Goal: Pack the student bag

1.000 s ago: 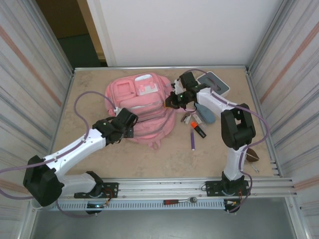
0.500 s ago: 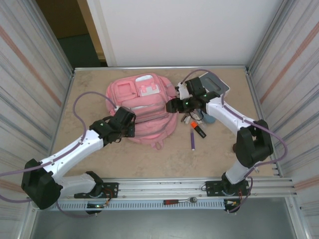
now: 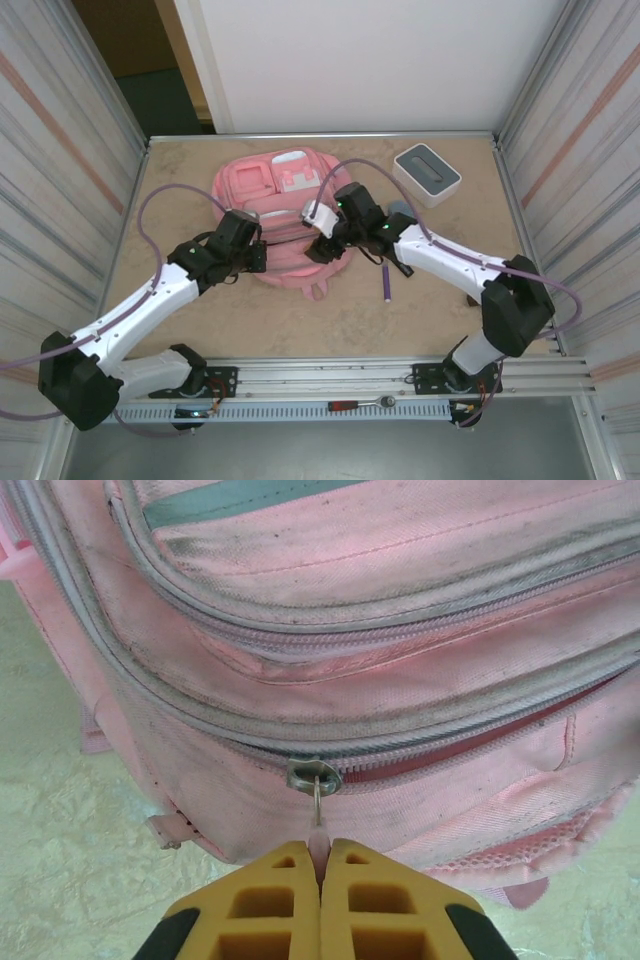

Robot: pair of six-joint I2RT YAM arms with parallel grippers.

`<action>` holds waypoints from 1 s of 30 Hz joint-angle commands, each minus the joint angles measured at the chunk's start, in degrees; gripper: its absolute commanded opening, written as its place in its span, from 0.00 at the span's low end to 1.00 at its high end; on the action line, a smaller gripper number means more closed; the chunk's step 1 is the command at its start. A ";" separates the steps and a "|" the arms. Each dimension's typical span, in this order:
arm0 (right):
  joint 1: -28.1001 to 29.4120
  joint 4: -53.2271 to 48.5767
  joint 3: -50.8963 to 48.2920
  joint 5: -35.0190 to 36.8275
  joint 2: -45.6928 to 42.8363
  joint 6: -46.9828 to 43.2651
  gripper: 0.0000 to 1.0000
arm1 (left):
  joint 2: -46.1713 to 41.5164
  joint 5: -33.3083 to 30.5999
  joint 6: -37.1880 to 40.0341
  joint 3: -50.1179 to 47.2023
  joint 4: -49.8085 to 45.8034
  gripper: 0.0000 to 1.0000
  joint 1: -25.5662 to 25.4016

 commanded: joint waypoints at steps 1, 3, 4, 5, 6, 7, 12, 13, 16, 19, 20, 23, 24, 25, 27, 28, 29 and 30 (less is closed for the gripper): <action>1.48 3.95 1.86 4.03 3.32 -7.81 0.60 | -2.02 1.59 1.19 0.09 2.19 0.00 0.17; 2.06 4.60 2.63 4.78 4.77 -8.77 0.59 | -1.94 1.75 1.18 -0.18 2.28 0.00 0.26; 2.35 4.61 3.28 5.20 5.64 -9.14 0.59 | -1.89 1.84 1.18 -0.15 2.28 0.00 0.33; 2.58 4.79 3.81 5.49 6.55 -9.45 0.58 | -1.85 1.96 1.19 -0.29 2.37 0.00 0.39; 2.89 4.93 4.27 5.74 7.25 -9.83 0.58 | -1.85 2.02 1.18 -0.43 2.52 0.00 0.40; 3.22 5.27 4.63 6.45 8.02 -10.18 0.57 | -1.85 2.11 1.14 -0.56 2.70 0.00 0.37; 4.31 6.61 5.22 10.12 9.89 -11.22 0.41 | -1.85 1.97 0.76 -1.06 2.73 0.00 0.64; 4.32 6.60 5.05 10.82 9.84 -11.22 0.32 | -2.02 1.88 0.71 -1.25 2.59 0.00 0.86; 4.22 7.32 3.59 12.68 8.85 -11.70 0.20 | -2.87 1.75 0.44 -1.76 2.11 0.00 2.15; 3.94 7.41 2.03 14.12 7.31 -12.05 0.13 | -4.01 1.77 0.26 -2.66 1.67 0.00 4.34; 3.71 7.50 1.35 14.38 6.70 -12.02 0.10 | -4.32 1.73 0.19 -3.00 1.50 0.00 5.15; 2.80 7.63 -0.41 14.41 5.23 -12.01 0.08 | -4.80 0.56 0.01 -3.76 0.74 0.00 7.25; 2.48 7.59 -1.00 14.41 4.78 -12.06 0.07 | -4.92 -0.29 -0.20 -3.91 0.36 0.00 7.90; 2.10 7.60 -1.64 14.22 4.16 -12.18 0.07 | -5.01 -1.24 -0.35 -4.05 -0.11 0.00 8.52; 1.31 7.72 -2.81 13.44 3.11 -12.56 0.07 | -5.08 -3.07 -0.81 -4.41 -0.85 0.00 9.55; 0.71 7.77 -3.49 12.78 2.54 -12.79 0.07 | -5.08 -4.24 -1.18 -4.48 -1.33 0.00 10.28; 0.19 7.85 -3.95 12.12 2.08 -12.95 0.07 | -5.18 -4.93 -1.45 -4.63 -1.66 0.00 10.87; -0.41 7.85 -4.33 11.17 1.65 -13.14 0.07 | -5.25 -5.90 -1.78 -4.64 -2.09 0.00 11.39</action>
